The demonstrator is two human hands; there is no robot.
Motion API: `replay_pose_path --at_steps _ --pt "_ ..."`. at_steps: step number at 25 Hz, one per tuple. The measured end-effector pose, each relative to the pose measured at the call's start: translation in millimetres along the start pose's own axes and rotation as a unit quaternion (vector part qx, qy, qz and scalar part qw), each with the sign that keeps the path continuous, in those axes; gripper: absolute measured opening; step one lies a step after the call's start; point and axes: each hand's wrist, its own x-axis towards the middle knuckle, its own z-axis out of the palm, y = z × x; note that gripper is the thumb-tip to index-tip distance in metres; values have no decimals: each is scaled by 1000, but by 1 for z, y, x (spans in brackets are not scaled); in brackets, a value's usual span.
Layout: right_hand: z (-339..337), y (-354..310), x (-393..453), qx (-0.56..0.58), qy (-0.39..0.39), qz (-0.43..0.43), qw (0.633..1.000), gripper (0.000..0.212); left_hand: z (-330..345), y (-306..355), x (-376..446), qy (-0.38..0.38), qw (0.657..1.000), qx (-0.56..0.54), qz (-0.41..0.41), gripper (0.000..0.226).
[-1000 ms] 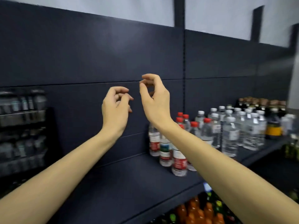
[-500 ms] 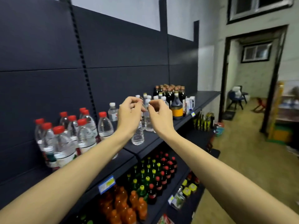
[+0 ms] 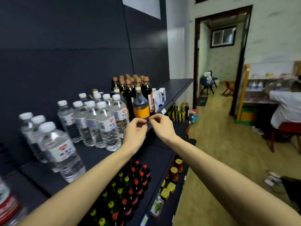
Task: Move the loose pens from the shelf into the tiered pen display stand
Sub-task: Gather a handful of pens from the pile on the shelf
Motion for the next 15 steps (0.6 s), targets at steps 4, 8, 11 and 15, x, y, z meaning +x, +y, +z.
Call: replay_pose_path --at_steps 4,8,11,15 --pt "-23 63 68 -23 -7 48 999 18 64 -16 74 1 1000 3 -25 5" --pt "-42 121 144 -56 -17 68 996 22 131 -29 137 4 998 53 -15 14" --pt "-58 166 212 -72 -37 54 995 24 188 -44 195 -15 997 74 -36 19" --pt "-95 230 304 -108 -95 38 989 28 268 -58 280 -61 987 133 -72 30"
